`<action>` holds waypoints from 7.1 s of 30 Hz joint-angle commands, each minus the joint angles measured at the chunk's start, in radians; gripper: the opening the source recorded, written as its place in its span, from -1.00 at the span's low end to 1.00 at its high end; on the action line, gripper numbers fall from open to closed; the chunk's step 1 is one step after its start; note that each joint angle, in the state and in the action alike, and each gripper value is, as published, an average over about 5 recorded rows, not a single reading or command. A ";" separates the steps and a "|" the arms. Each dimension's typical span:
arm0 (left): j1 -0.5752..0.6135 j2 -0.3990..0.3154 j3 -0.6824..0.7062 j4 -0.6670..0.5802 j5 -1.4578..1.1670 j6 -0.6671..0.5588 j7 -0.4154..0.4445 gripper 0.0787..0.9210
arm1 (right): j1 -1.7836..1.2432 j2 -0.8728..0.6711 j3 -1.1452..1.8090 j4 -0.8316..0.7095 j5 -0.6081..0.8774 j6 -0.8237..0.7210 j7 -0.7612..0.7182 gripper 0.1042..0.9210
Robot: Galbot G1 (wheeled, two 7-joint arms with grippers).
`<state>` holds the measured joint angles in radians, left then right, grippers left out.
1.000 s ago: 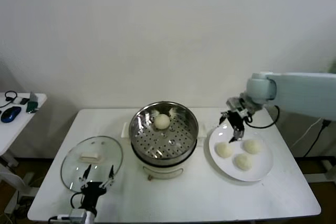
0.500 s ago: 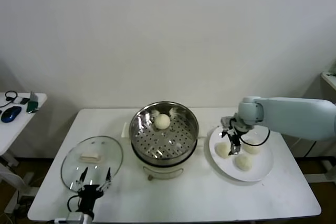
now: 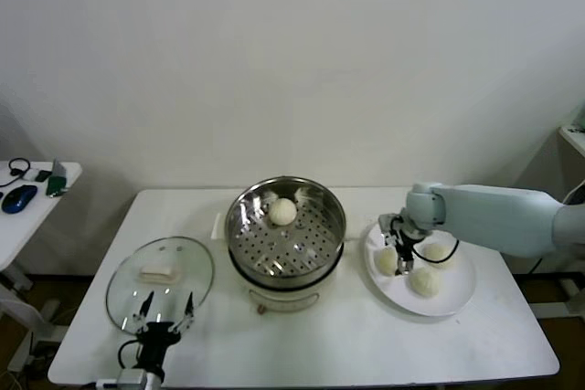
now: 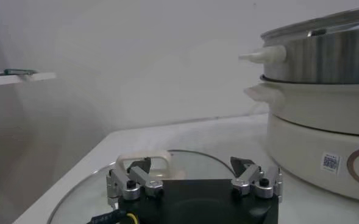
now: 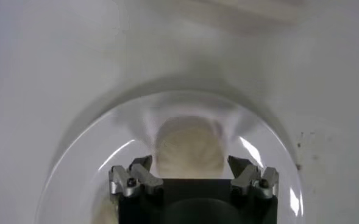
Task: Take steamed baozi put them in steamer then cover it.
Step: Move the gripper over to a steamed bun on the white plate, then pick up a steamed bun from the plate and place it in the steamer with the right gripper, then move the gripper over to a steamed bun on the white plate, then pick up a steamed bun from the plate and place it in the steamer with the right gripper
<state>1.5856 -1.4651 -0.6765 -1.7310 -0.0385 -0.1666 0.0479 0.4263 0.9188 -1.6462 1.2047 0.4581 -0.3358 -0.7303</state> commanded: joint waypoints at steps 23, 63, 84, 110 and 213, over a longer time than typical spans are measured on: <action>-0.002 -0.002 0.008 -0.016 0.001 0.004 -0.003 0.77 | 0.652 0.089 -0.187 0.079 0.299 0.079 -0.219 0.45; -0.006 -0.003 0.015 -0.044 -0.005 0.001 -0.004 0.77 | 0.254 0.610 -0.008 -0.006 0.267 -0.086 0.000 0.45; -0.016 -0.001 0.015 -0.039 -0.007 0.011 0.004 0.77 | 0.312 0.529 0.032 0.025 0.322 -0.047 -0.026 0.75; -0.014 -0.004 0.012 -0.063 -0.012 0.037 0.010 0.77 | 0.437 -0.398 -0.248 0.411 0.014 0.034 -0.105 0.76; -0.005 -0.018 0.000 -0.077 0.016 0.038 0.010 0.77 | 0.280 0.369 0.044 0.374 -0.506 0.534 -0.123 0.47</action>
<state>1.5803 -1.4826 -0.6761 -1.8105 -0.0216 -0.1274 0.0580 0.7873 1.2375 -1.5993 1.6051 0.0427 0.1706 -0.8631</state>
